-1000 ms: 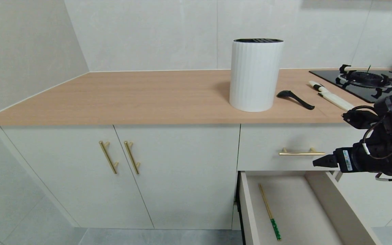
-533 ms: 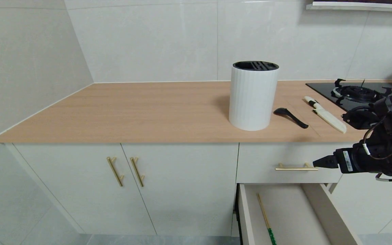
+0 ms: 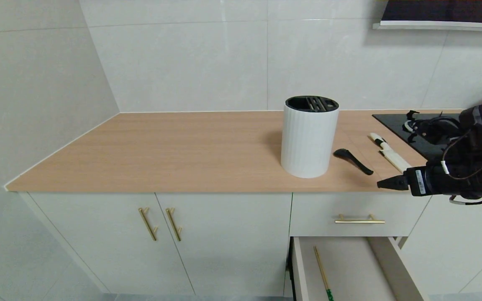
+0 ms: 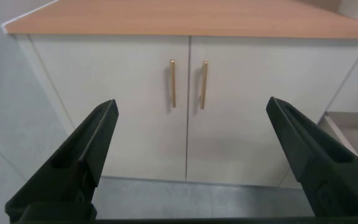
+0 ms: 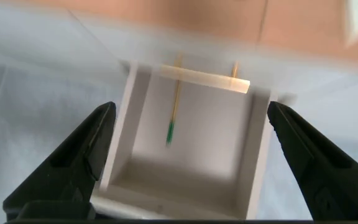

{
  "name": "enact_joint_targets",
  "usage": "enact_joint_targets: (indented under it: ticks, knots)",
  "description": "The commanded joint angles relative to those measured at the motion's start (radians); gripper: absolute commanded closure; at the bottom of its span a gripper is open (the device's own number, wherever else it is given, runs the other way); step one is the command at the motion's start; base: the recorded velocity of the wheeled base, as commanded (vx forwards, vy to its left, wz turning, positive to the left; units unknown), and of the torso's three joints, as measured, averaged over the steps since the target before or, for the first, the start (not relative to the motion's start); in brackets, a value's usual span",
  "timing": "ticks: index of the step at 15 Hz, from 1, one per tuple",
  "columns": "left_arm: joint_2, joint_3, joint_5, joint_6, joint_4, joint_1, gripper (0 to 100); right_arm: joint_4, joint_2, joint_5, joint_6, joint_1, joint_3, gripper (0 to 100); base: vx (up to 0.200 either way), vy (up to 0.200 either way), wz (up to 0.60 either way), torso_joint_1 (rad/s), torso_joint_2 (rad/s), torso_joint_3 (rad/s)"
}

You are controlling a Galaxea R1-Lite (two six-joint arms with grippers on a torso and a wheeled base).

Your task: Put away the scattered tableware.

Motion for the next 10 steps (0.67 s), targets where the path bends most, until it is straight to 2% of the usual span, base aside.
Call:
enact_joint_targets:
  ticks: [1,5,9,10]
  knots:
    - [0.0,0.0,0.0,0.0,0.0,0.0,0,-0.011,0.125,0.033,-0.055,-0.035,-0.156,0,0.0,0.0,0.0,0.032,-0.06,-0.036]
    - [0.0,0.0,0.0,0.0,0.0,0.0,0,-0.034,0.309,0.07,-0.194,-0.073,-0.303,0,0.0,0.0,0.0,0.0,0.0,0.0]
    - [0.0,0.002,0.0,0.0,-0.002,0.0,0,-0.175,0.494,0.111,-0.192,-0.084,-0.366,0,0.0,0.0,0.0,0.0,0.0,0.0]
    - [0.0,0.0,0.0,0.0,0.0,0.0,0,-0.206,0.521,0.151,-0.186,-0.092,-0.369,0,0.0,0.0,0.0,0.0,0.0,0.0]
